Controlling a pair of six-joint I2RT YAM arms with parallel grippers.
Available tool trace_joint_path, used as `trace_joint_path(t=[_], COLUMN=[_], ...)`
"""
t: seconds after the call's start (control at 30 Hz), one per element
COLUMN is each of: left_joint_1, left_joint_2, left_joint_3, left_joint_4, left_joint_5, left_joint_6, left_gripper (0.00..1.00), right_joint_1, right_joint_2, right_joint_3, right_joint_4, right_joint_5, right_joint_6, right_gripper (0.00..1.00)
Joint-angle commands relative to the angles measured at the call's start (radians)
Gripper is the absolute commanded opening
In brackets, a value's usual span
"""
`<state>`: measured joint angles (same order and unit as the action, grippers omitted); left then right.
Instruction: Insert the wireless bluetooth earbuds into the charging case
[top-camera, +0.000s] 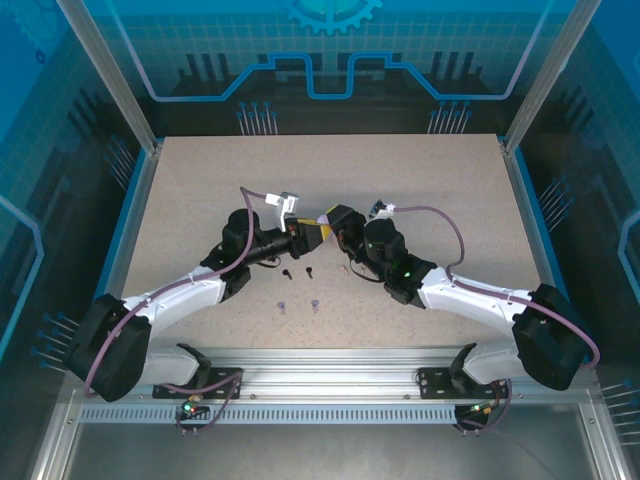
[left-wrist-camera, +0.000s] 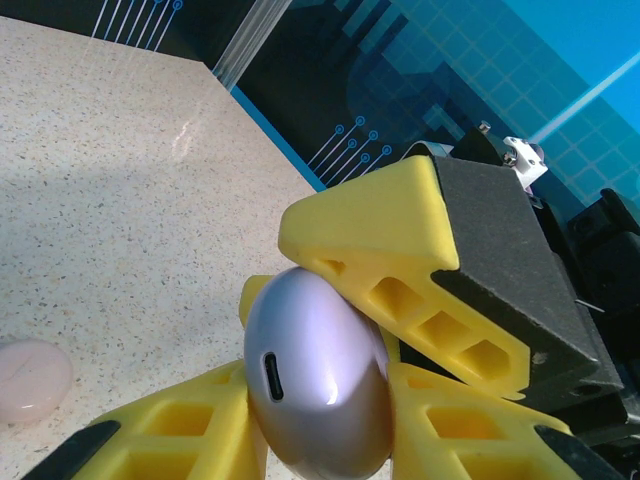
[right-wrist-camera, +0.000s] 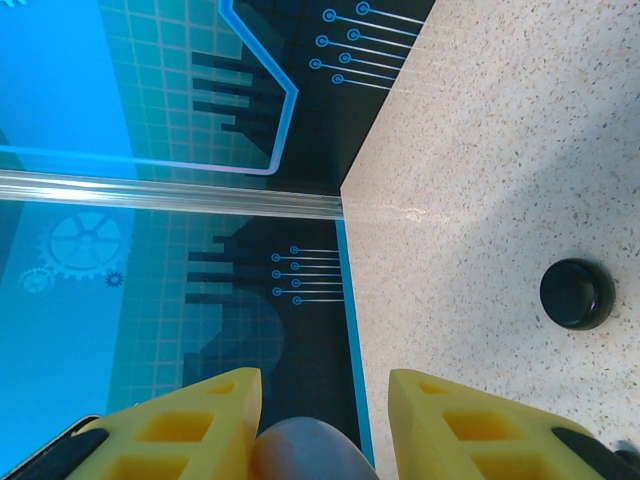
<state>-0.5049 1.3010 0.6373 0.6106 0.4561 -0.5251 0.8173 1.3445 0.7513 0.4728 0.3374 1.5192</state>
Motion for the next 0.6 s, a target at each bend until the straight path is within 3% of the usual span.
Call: trace_joint_path(t=[0.0, 0.13, 0.33, 0.47, 0.57], left_joint_1=[0.001, 0.001, 0.001, 0.003, 0.003], left_joint_2=[-0.014, -0.016, -0.018, -0.026, -0.034], left_joint_3=[0.014, 0.013, 0.015, 0.013, 0.007], left_joint_4=[0.041, 0.040, 0.040, 0.039, 0.052], left_joint_5=[0.007, 0.002, 0.005, 0.005, 0.003], left_joint_6=[0.016, 0.019, 0.019, 0.022, 0.021], left_gripper=[0.33, 0.38, 0.24, 0.14, 0.11], right_joint_1=[0.002, 0.001, 0.002, 0.001, 0.002], right_joint_2=[-0.014, -0.012, -0.011, -0.016, -0.031], right_joint_3=[-0.020, -0.021, -0.017, -0.017, -0.024], right_joint_4=[-0.016, -0.014, -0.008, -0.008, -0.011], right_joint_5=[0.004, 0.002, -0.005, -0.006, -0.005], right_joint_6=[0.006, 0.006, 0.002, -0.003, -0.016], right_gripper=[0.37, 0.35, 0.35, 0.51, 0.56])
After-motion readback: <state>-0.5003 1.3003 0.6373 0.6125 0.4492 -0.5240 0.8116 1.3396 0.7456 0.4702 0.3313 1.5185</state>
